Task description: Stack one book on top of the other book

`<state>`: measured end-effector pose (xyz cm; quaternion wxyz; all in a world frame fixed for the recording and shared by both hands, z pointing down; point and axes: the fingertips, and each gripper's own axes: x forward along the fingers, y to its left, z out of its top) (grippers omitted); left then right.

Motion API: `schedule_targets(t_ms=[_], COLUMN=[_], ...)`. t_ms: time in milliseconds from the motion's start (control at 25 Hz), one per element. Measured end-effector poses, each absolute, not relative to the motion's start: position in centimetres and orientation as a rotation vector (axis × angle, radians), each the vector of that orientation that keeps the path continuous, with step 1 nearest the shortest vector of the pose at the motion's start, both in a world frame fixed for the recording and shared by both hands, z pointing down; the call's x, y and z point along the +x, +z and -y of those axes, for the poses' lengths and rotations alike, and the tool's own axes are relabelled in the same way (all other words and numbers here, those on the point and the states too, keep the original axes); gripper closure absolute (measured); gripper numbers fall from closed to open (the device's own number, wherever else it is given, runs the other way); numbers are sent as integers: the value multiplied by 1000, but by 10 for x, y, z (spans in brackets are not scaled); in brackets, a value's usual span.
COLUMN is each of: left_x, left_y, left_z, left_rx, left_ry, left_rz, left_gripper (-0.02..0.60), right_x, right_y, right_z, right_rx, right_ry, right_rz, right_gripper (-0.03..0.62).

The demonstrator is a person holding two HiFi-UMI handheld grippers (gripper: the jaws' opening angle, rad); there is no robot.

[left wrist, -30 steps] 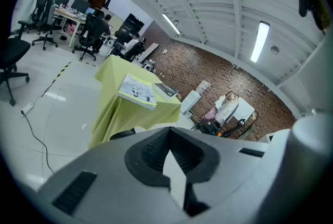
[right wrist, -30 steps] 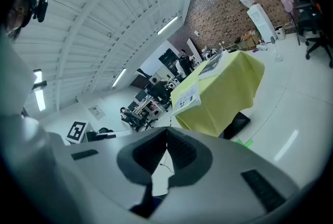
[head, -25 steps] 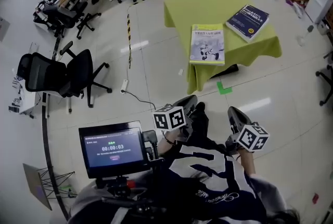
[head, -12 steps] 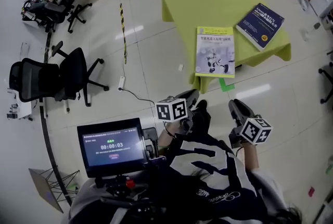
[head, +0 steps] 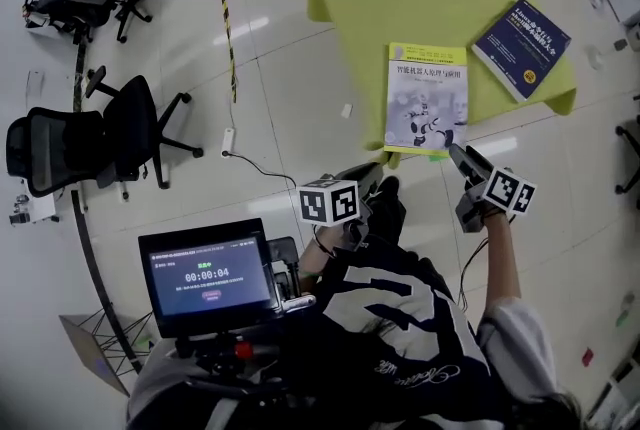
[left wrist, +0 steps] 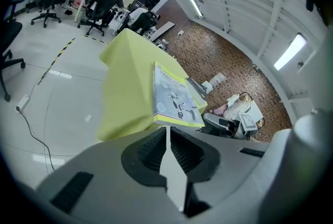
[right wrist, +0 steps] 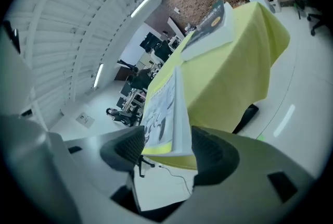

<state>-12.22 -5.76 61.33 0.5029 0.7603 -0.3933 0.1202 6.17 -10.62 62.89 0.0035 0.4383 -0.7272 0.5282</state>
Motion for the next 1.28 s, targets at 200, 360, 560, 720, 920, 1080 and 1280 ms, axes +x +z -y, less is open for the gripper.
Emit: schedule_targets(t_ms=[200,360,560,720,920,1080,1280], left_x=[-130,-137,-144,-136,-114,-102,-72], left_y=[609,618,622,626,624,628,624], left_z=[54,74,76,75,83,76,83], left_rx=[1828,1802,1771,1774,1785,1755,1774], left_ry=[294,303,305,289,213,188,188], left_rz=[946,948,944,846,692,608,514], left_gripper=[568,568,568,505,383,380,380], right_x=[57,57,63,57,66,68,64], right_y=[646,652,647,639,640,629,602], right_z=[104,120,114,105,74,39,12], right_rx=[1332,1328,1386,1380,1408,1383,1330], right_ry=[1801,1963,2049,2080,2079,2074,2045], right_rz=[2225,2242,2145,2173,2129,2141,2232], right_gripper=[365,433,478,490,494,496,499])
